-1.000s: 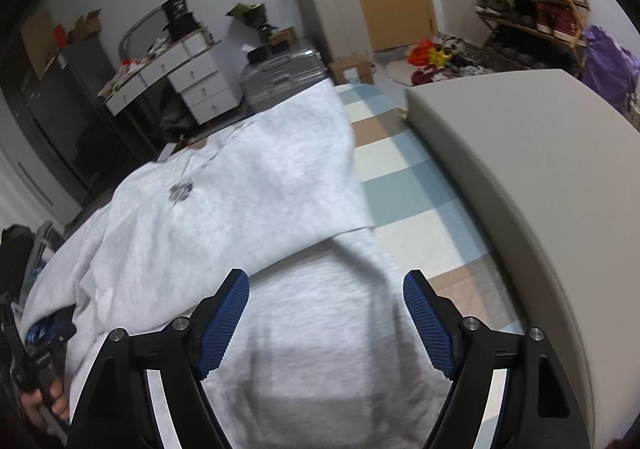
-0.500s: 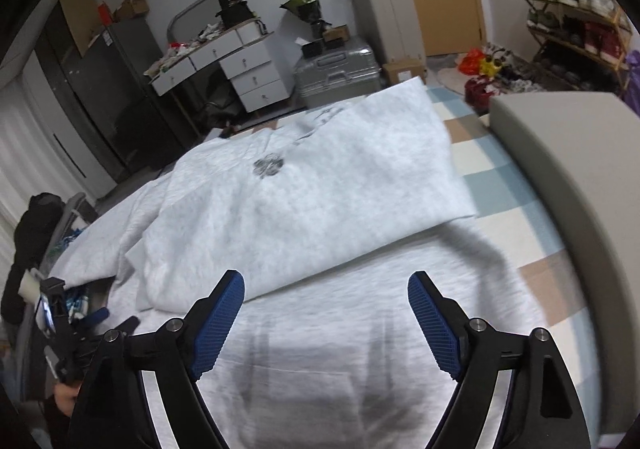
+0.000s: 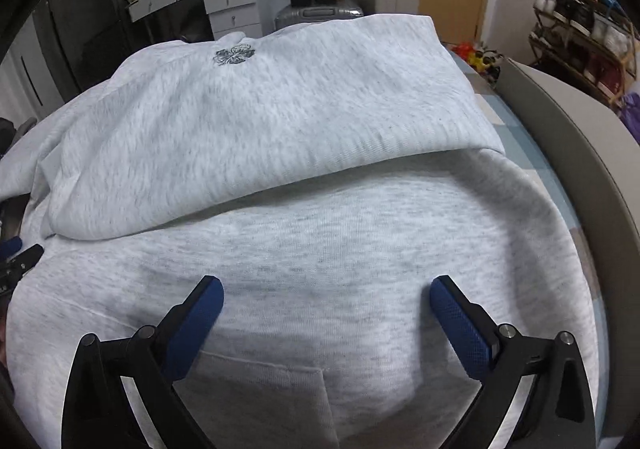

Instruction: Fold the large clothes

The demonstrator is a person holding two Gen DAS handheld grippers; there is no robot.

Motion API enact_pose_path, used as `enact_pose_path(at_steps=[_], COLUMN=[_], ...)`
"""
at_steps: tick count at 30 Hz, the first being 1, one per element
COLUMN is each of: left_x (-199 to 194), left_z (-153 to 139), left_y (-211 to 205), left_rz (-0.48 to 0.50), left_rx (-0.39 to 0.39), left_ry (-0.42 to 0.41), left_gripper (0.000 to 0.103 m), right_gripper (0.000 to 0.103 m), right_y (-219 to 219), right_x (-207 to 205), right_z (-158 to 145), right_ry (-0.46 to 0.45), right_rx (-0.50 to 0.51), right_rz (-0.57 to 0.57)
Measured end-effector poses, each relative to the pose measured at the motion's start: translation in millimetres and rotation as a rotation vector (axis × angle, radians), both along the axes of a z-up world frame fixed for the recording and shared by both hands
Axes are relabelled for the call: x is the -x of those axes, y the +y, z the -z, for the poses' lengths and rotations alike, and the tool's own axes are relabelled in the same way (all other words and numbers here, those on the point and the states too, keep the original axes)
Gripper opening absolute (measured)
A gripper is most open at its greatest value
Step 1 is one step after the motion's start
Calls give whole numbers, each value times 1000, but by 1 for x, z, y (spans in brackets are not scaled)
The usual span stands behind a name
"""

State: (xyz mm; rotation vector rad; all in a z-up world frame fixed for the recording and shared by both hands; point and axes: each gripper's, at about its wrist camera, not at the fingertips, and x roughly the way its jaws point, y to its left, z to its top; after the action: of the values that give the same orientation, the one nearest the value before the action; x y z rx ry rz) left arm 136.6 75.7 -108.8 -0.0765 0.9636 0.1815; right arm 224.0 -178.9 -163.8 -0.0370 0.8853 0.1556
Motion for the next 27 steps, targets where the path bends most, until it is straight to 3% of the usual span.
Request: enact_pose_path(at_steps=[27], left_x=[-1], left_z=[0], left_y=[2], left_rz=[3], left_rx=[5], left_ry=[4], left_gripper=[102], right_gripper=[103], right_y=[7], right_x=[4], right_z=[0], right_ry=[0], right_rx=[40], right_rz=[3])
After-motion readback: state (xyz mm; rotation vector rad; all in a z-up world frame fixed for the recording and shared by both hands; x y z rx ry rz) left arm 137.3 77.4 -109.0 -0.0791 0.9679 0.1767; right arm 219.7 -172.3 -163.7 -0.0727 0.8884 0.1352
